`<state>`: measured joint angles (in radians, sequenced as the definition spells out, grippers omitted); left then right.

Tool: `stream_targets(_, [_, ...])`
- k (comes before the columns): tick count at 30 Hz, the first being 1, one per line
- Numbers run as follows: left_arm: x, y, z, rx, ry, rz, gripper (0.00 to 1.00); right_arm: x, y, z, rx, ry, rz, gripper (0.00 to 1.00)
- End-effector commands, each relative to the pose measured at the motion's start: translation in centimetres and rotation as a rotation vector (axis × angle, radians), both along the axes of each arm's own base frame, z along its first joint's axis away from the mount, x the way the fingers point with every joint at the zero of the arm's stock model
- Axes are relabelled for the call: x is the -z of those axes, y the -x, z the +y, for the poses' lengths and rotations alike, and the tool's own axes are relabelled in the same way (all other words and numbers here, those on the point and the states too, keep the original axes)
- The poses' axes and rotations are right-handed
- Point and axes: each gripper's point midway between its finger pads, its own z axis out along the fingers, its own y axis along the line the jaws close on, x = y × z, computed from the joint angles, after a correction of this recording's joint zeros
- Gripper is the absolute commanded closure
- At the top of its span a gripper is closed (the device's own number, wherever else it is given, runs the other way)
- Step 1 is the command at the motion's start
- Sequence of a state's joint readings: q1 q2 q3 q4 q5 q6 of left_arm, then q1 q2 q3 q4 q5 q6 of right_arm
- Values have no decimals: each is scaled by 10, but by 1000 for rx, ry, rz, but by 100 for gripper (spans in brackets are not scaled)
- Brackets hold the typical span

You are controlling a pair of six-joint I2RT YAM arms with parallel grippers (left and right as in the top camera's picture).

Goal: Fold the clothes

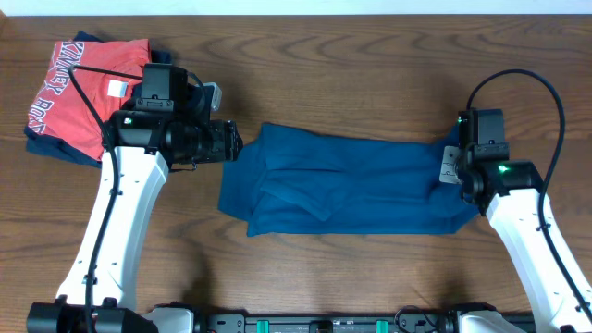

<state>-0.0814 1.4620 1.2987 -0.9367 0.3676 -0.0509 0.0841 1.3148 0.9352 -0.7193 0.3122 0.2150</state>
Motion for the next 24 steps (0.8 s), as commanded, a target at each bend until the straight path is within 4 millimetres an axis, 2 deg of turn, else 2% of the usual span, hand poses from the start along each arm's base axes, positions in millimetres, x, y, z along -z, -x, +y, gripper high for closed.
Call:
stream_targets(1, [-5,-3,-1,14,-1,-19,34,3,-7,5,-35,6,14,99])
stream_targets(11, [-5,-2,-1,13,-1,-19,34,39,-15,55,-132,-9,86,98])
stream_targets(12, [-5,-2,-1,13,-1,-19,34,41,-16,61,-129,-22,81,96])
stream_targets(13, [-5,-3,-1,13,-1,-19,34,43,-18,70,-149,-46,79,80])
stream_targets(14, [-5,-3,-1,14,-1,-19,34,44,-19,80,-175,-73,75,70])
stream_targets(15, [-5,-3,-1,13,-1,-19,34,44,-19,93,-207,-109,73,64])
stream_targets(18, [-5,-3,-1,13,-1,-19,34,42,-20,130,-303,-222,56,60])
stream_targets(20, [-5,-2,-1,13,-1,-19,34,40,-21,142,-335,-257,43,59])
stream_targets(22, [-5,-2,-1,13,-1,-18,34,36,-22,139,-316,-255,29,58])
stream_targets(24, [-5,-2,-1,13,-1,-17,34,32,-25,131,-294,-245,11,52])
